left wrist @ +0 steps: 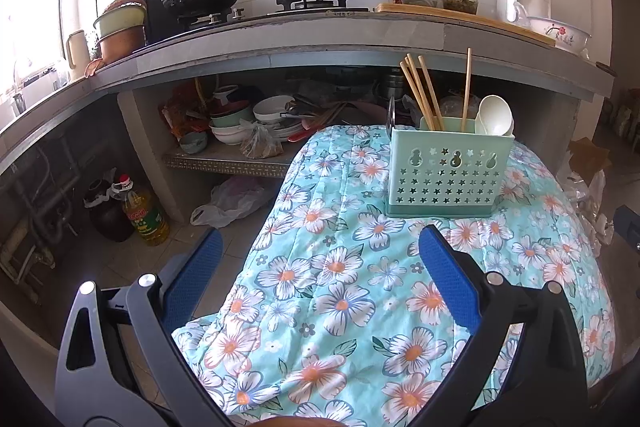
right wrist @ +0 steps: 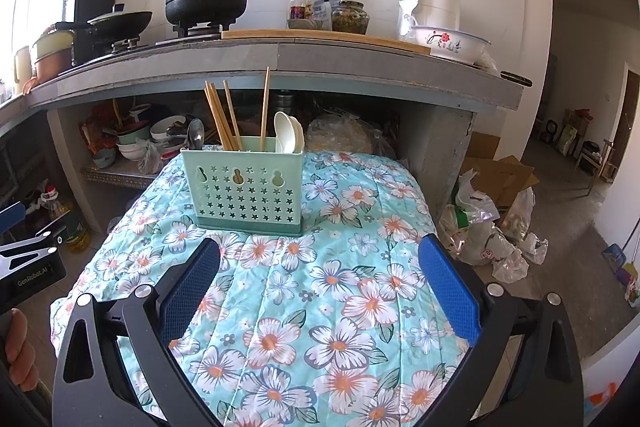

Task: Organize utensils

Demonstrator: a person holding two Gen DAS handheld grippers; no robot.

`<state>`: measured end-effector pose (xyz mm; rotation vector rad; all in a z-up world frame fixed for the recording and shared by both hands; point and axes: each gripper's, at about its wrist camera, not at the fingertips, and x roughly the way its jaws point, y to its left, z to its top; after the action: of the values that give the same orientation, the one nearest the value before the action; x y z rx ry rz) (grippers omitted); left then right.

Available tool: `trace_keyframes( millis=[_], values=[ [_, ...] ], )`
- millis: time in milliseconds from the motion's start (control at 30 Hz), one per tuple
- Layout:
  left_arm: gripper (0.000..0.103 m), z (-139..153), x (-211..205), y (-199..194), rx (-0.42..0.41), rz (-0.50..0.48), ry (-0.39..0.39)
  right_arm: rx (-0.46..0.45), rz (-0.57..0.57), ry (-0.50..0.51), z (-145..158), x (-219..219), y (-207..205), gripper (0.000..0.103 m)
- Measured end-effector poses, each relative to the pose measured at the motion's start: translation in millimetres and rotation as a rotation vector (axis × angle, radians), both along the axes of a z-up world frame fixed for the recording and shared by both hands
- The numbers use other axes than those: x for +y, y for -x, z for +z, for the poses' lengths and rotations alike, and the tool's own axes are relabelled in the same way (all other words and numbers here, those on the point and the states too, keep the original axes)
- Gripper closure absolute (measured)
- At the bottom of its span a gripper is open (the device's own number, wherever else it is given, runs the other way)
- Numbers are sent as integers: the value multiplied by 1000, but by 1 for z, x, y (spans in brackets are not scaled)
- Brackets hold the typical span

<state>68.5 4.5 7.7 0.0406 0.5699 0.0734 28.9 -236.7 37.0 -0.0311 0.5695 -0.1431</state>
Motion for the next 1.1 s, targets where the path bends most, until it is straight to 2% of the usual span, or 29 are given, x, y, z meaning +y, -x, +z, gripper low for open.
trace_keyframes(
  millis=[1100],
  values=[
    [8, 8, -6, 2, -16, -19, 4, -2, 7, -3, 4, 0, -1, 6]
  ],
)
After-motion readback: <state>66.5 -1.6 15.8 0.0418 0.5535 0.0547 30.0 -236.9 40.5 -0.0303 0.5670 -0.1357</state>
